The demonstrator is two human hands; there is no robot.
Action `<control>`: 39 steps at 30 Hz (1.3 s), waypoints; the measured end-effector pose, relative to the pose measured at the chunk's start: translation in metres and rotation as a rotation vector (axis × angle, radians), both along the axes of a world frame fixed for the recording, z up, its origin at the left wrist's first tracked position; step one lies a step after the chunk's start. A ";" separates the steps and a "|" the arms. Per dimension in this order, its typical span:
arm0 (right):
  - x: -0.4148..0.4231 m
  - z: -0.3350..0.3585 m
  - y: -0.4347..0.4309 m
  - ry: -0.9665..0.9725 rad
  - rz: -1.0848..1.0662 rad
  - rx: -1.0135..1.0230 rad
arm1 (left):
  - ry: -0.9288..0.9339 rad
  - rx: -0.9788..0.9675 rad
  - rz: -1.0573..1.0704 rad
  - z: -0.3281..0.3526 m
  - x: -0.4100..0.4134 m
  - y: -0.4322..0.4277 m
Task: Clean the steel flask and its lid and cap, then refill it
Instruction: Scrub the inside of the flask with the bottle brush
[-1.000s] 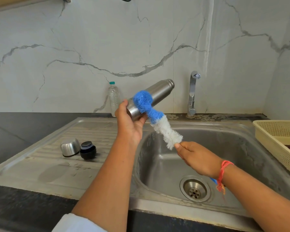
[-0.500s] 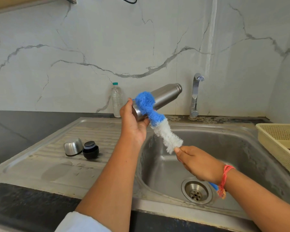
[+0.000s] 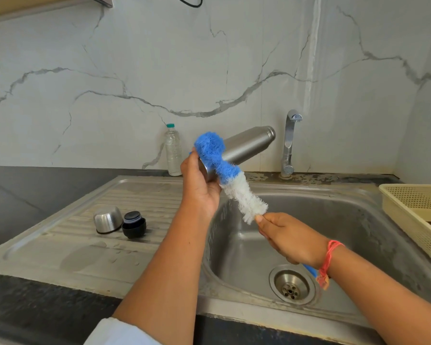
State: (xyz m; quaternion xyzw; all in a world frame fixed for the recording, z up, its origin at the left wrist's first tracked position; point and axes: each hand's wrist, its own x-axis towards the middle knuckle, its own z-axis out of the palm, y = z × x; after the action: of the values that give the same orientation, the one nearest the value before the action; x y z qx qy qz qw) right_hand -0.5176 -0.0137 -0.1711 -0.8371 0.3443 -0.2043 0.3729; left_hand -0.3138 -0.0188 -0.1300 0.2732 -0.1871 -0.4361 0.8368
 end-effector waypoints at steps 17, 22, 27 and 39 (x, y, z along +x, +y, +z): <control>-0.023 -0.009 -0.036 -0.378 -0.390 -0.030 | -0.212 -0.041 -0.149 0.000 0.004 0.006; -0.033 -0.005 -0.041 -0.374 -0.442 -0.076 | -0.354 0.025 -0.259 -0.004 0.003 0.008; -0.036 -0.008 -0.051 -0.457 -0.536 -0.021 | -0.436 0.066 -0.353 -0.009 0.001 0.005; -0.043 -0.019 -0.073 -0.634 -0.628 0.004 | -0.366 0.157 -0.296 -0.014 -0.010 0.004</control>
State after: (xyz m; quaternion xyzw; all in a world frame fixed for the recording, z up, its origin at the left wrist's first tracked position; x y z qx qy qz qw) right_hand -0.5607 -0.0869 -0.1903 -0.5874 0.4507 -0.5535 0.3814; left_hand -0.3242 -0.0146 -0.1443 0.3817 -0.3391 -0.5102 0.6921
